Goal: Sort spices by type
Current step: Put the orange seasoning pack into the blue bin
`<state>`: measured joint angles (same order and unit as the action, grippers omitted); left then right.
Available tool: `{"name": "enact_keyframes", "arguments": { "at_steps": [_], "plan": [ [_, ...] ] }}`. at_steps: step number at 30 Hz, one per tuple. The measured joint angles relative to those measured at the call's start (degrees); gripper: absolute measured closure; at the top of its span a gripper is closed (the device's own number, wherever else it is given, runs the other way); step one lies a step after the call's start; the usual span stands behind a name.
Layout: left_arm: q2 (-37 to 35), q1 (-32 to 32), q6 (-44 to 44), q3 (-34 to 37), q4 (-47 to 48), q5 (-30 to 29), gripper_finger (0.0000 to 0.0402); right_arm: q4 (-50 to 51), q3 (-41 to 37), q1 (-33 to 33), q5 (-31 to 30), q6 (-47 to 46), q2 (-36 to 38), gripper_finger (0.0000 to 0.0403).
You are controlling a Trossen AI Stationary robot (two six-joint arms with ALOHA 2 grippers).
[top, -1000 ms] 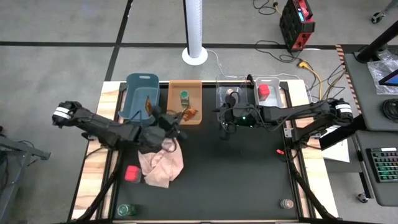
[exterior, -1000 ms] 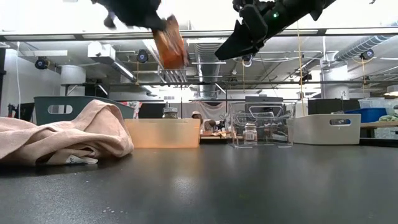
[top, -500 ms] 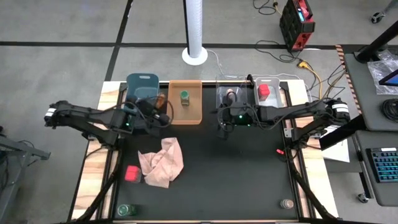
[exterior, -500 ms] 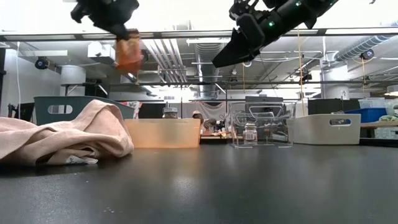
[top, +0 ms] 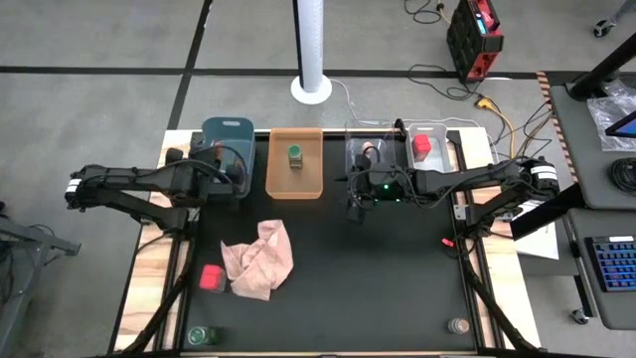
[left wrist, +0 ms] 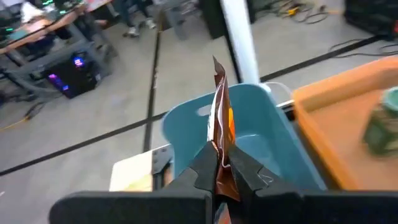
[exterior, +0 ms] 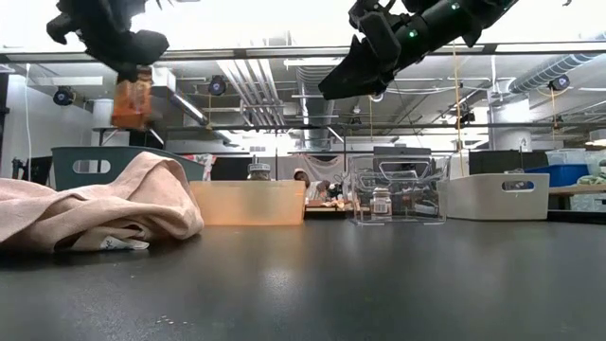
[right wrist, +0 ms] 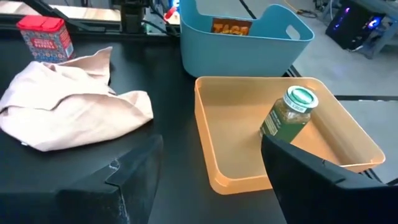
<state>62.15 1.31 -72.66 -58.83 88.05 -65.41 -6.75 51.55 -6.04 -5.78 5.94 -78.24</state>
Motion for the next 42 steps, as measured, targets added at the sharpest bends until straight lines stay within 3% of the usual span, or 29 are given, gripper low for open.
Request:
{"name": "enact_keyframes", "arguments": {
  "at_steps": [7,22,32,42],
  "plan": [
    [-2.12,-5.86,-0.42,7.59,-3.52,2.12,0.0401,-1.73,-0.89,0.0,0.0,-1.67,0.0,0.0142],
    [-8.04,-7.46,0.15,22.07,-20.59,5.13,0.0401,-1.74,-1.47,0.02,0.0,-3.37,0.0,0.0139],
    [-6.65,-7.44,-0.33,26.69,-26.75,7.67,0.0401,-1.74,-1.47,0.02,-0.02,-3.11,0.0,0.0137],
    [-5.88,-7.46,-1.68,28.37,-26.71,9.33,0.0401,-1.74,-1.51,0.02,-0.03,-2.95,0.0,0.0138]
  ]
}}
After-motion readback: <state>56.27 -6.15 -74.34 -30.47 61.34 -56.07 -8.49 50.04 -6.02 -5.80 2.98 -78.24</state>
